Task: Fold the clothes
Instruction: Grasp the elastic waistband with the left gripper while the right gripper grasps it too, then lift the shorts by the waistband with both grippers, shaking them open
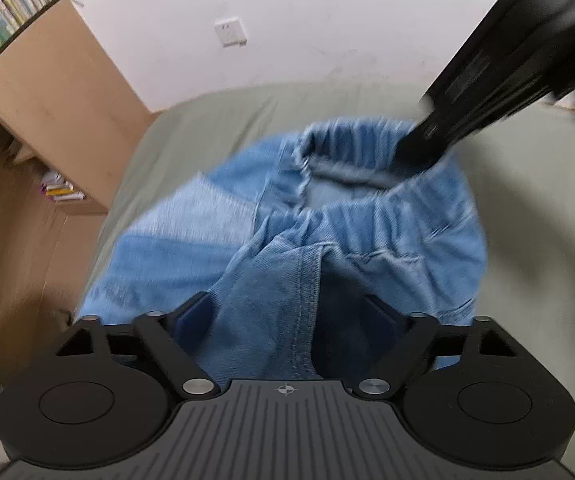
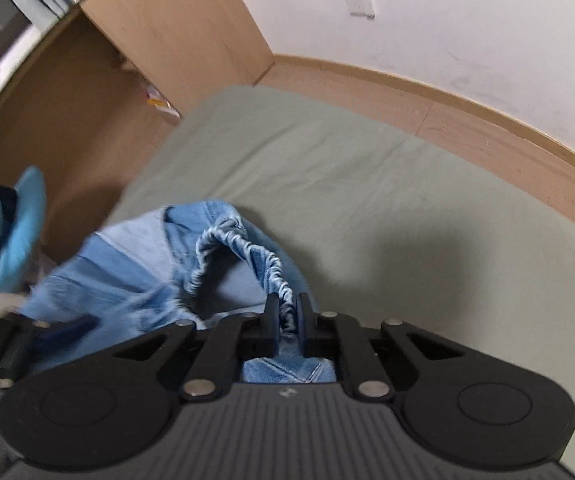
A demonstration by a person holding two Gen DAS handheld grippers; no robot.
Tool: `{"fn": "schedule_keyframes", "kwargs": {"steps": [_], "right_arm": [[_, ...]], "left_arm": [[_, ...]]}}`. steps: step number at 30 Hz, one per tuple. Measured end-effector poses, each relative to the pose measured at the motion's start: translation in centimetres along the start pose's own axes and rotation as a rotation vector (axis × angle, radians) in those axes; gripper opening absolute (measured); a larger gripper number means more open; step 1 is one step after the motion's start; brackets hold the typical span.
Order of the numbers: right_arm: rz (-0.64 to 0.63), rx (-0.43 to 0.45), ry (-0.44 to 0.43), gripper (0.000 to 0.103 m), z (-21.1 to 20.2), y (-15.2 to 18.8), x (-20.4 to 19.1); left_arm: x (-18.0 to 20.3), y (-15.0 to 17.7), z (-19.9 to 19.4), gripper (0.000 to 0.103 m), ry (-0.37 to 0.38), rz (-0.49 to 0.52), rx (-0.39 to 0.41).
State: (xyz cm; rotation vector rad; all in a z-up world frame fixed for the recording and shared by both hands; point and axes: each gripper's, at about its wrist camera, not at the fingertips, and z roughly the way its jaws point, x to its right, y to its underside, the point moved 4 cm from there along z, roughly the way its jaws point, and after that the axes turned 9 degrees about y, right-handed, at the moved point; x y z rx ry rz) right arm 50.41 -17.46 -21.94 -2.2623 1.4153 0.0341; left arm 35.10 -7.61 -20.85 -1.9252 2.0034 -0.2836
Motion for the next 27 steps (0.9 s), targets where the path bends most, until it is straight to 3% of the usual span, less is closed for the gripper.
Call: {"fn": "schedule_keyframes", "kwargs": {"steps": [1, 2, 4, 6, 9, 11, 14, 19, 23, 27], "right_arm": [[0.02, 0.008, 0.007, 0.009, -1.4, 0.7, 0.0], [0.032, 0.018, 0.005, 0.009, -2.1, 1.2, 0.0], [0.07, 0.032, 0.008, 0.008, -3.9, 2.4, 0.6], [0.093, 0.055, 0.018, 0.008, -5.7, 3.7, 1.3], [0.12, 0.084, 0.034, 0.008, -8.0, 5.5, 2.0], [0.137, 0.109, 0.032, 0.008, -9.5, 6.8, 2.2], [0.134, 0.139, 0.033, 0.008, -11.0, 8.2, 1.9], [0.133, 0.168, 0.039, 0.008, -12.3, 9.7, 1.4], [0.128, 0.185, 0.043, 0.008, -13.3, 10.8, 1.0], [0.139, 0.203, 0.038, 0.008, -14.0, 11.6, 0.7]], "left_arm": [[0.1, 0.3, -0.2, 0.057, -0.006, -0.002, -0.003], [0.2, 0.5, -0.5, 0.046, -0.012, -0.003, -0.005], [0.5, 0.8, -1.0, 0.039, -0.012, -0.007, -0.002], [1.1, 1.0, -2.0, 0.025, 0.003, -0.011, 0.013], [2.1, 1.7, -3.9, 0.025, 0.028, -0.001, 0.05], [2.6, 2.2, -5.1, 0.029, 0.042, 0.012, 0.077], [3.4, 2.9, -7.3, 0.051, 0.081, 0.047, 0.131], [4.1, 4.8, -9.3, 0.054, 0.107, 0.13, 0.203], [3.6, 5.7, -10.8, 0.055, 0.133, 0.133, 0.258], [3.8, 6.3, -12.1, 0.067, 0.17, 0.188, 0.332]]}}
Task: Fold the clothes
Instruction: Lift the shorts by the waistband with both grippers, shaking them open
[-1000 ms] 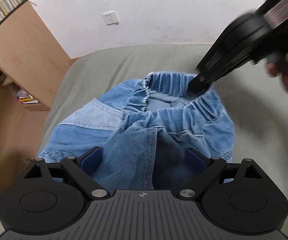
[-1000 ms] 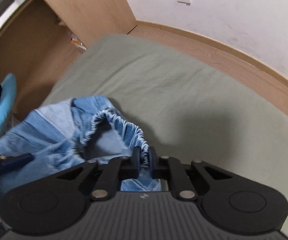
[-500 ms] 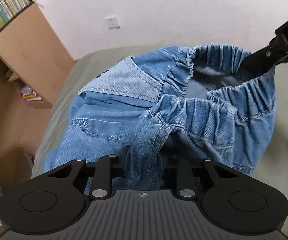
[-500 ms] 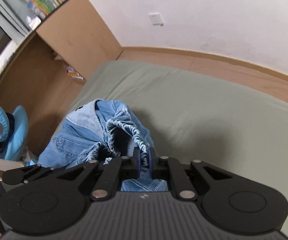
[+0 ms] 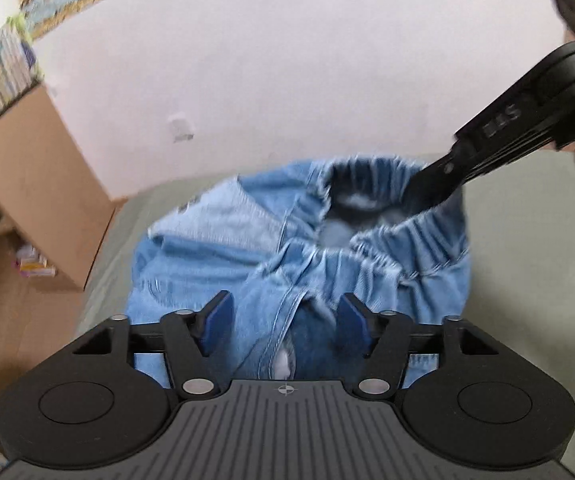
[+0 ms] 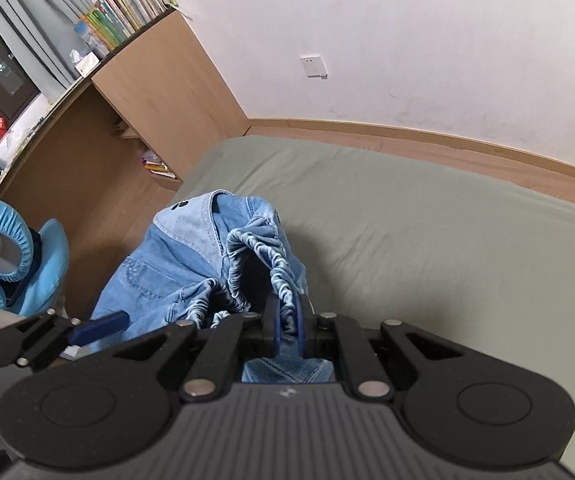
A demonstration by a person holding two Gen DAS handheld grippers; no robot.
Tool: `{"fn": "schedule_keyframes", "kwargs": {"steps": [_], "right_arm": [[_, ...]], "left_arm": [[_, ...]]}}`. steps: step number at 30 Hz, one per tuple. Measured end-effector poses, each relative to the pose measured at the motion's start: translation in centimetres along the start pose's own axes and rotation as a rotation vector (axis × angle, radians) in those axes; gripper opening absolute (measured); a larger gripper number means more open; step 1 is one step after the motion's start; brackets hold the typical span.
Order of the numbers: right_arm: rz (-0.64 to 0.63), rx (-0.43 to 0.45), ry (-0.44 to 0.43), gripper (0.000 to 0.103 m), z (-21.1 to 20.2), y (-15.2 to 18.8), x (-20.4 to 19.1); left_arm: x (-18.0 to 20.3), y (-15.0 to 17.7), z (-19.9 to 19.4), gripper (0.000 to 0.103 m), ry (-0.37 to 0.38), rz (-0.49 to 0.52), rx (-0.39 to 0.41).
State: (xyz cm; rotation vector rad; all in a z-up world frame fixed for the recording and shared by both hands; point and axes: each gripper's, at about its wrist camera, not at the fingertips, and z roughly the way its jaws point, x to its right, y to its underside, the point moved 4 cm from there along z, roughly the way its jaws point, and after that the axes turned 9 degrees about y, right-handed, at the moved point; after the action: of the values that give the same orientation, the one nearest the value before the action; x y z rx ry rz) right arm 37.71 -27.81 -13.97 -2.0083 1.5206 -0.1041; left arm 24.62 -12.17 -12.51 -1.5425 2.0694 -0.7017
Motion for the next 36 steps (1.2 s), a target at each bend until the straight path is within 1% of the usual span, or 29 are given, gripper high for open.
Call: {"fn": "schedule_keyframes", "kwargs": {"steps": [3, 5, 6, 8, 11, 13, 14, 15, 16, 17, 20, 24, 27, 29, 32, 34, 36], "right_arm": [[-0.011, 0.013, -0.001, 0.008, -0.8, 0.5, -0.3], [-0.019, 0.017, 0.002, 0.008, -1.1, 0.7, -0.6], [-0.018, 0.019, 0.005, 0.008, -1.2, 0.8, -0.7], [-0.016, 0.022, 0.012, 0.008, -1.4, 1.1, -1.0], [-0.008, 0.025, 0.015, 0.008, -1.5, 1.3, -1.0], [-0.008, 0.023, 0.019, 0.008, -1.6, 1.4, -1.1], [-0.007, 0.02, 0.024, 0.008, -1.6, 1.4, -1.1], [-0.007, 0.019, 0.028, 0.008, -1.7, 1.5, -1.1], [-0.01, 0.018, 0.041, 0.008, -1.7, 1.6, -1.2], [-0.01, 0.018, 0.053, 0.008, -1.8, 1.7, -1.2], [0.006, 0.019, 0.086, 0.007, -2.2, 2.0, -1.0], [0.044, 0.046, 0.105, 0.006, -3.9, 2.0, -0.4], [0.083, 0.12, 0.134, 0.005, -7.8, 1.2, 0.8], [0.109, 0.169, 0.153, 0.004, -10.4, 0.7, 1.7], [0.137, 0.214, 0.185, 0.004, -13.6, 0.9, 3.4], [0.157, 0.244, 0.213, 0.003, -16.0, 1.1, 4.7], [0.172, 0.262, 0.243, 0.003, -17.9, 2.1, 6.4]], "left_arm": [[0.2, 0.6, -0.4, 0.07, 0.06, 0.059, 0.037], [1.0, 0.7, 0.0, 0.07, 0.074, 0.116, 0.028], [1.5, 0.7, 0.5, 0.07, 0.066, 0.15, 0.021], [1.9, 0.6, 2.3, 0.07, 0.012, 0.222, -0.002], [1.0, 0.7, 4.5, 0.07, -0.025, 0.232, -0.038], [0.7, 0.8, 5.0, 0.069, -0.015, 0.231, -0.053], [0.5, 0.8, 5.4, 0.061, -0.002, 0.233, -0.061], [0.4, 0.8, 5.7, 0.049, 0.006, 0.239, -0.07], [0.2, 0.9, 5.7, 0.044, 0.01, 0.246, -0.078], [0.1, 1.0, 5.5, 0.031, 0.015, 0.246, -0.083], [-0.6, 0.8, 4.6, 0.026, 0.03, 0.236, -0.085], [-1.0, -0.9, 2.5, 0.025, 0.018, 0.262, -0.047], [-0.5, -2.8, 1.0, 0.024, 0.018, 0.276, -0.008], [0.6, -5.3, -0.8, 0.024, 0.025, 0.295, 0.055], [2.6, -8.3, -3.2, 0.023, 0.044, 0.334, 0.136], [4.4, -9.9, -4.2, 0.023, 0.068, 0.363, 0.171], [6.8, -11.7, -4.2, 0.023, 0.102, 0.405, 0.201]]}}
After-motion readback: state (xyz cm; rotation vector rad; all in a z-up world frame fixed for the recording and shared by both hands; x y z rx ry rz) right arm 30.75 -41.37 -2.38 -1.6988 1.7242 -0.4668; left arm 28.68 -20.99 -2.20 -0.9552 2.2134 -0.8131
